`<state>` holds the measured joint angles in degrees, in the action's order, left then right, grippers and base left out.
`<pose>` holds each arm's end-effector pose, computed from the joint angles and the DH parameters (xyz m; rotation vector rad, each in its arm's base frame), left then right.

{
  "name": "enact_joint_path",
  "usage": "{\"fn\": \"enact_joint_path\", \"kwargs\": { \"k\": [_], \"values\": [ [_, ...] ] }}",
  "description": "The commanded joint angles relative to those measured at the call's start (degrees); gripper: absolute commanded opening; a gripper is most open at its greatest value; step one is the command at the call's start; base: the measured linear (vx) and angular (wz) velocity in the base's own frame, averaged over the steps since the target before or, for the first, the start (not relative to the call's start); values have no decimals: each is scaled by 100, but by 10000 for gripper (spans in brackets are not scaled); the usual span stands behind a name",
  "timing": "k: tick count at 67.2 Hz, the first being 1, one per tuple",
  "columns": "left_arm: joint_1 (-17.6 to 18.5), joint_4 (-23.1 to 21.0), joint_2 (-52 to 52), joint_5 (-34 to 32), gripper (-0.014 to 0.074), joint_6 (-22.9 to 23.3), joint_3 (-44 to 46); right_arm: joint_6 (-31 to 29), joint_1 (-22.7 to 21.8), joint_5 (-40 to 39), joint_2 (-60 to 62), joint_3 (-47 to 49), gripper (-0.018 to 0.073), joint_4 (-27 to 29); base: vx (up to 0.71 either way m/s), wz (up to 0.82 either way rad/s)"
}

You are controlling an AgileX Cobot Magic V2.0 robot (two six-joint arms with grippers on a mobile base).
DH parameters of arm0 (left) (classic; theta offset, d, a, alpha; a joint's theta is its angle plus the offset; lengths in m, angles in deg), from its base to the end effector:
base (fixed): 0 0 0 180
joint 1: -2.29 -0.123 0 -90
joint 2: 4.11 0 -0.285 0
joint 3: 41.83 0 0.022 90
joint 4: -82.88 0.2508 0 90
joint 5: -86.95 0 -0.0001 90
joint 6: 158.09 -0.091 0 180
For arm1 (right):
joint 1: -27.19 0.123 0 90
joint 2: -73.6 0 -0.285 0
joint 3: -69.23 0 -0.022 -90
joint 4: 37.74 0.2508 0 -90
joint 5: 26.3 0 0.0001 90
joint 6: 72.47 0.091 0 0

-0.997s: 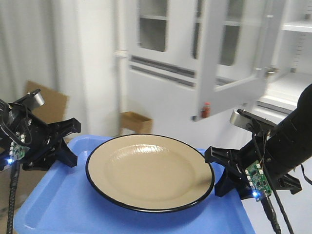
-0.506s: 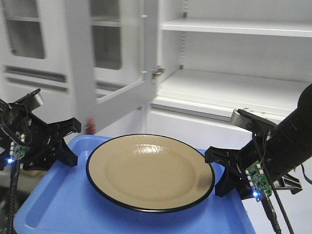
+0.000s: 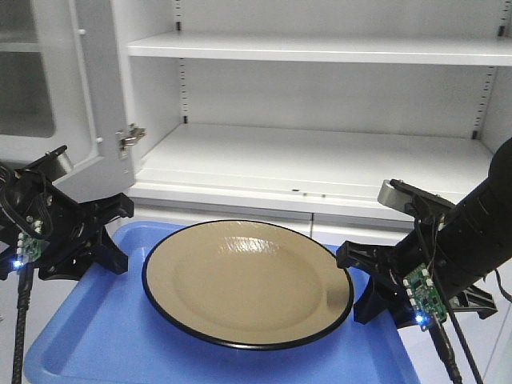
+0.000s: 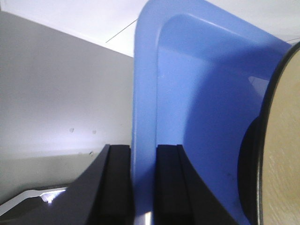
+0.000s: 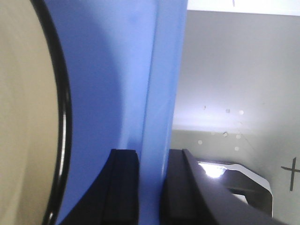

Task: Place disk in tray to left cabinet
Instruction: 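Hold the tray level while the base drives to the cabinet, then extend both arms to bring the tray over the cabinet shelf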

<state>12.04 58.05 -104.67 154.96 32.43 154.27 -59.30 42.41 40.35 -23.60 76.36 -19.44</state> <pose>0.3300 -0.0927 0.3763 -0.1043 2.6634 -0.7031 0.3042 0.1100 0.3480 0.0429 2.7717 0.5725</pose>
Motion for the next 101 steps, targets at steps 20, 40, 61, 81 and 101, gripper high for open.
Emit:
{"fn": "enact_joint_path", "kwargs": {
  "k": [20,40,61,81,101],
  "values": [
    [125,-874,229,-208,-1,102,211,-61,75,-426,276,235,-3,739,31,-22],
    [125,-874,229,-208,-1,102,211,-61,75,-426,276,235,-3,739,35,-12],
    [125,-874,229,-208,-1,102,211,-61,75,-426,276,235,-3,739,33,-11],
    [125,-874,229,-208,-1,102,211,-61,75,-426,276,235,-3,739,26,-12],
    [125,-874,229,-208,-1,102,211,-61,75,-426,276,235,-3,739,18,-7]
  ]
}}
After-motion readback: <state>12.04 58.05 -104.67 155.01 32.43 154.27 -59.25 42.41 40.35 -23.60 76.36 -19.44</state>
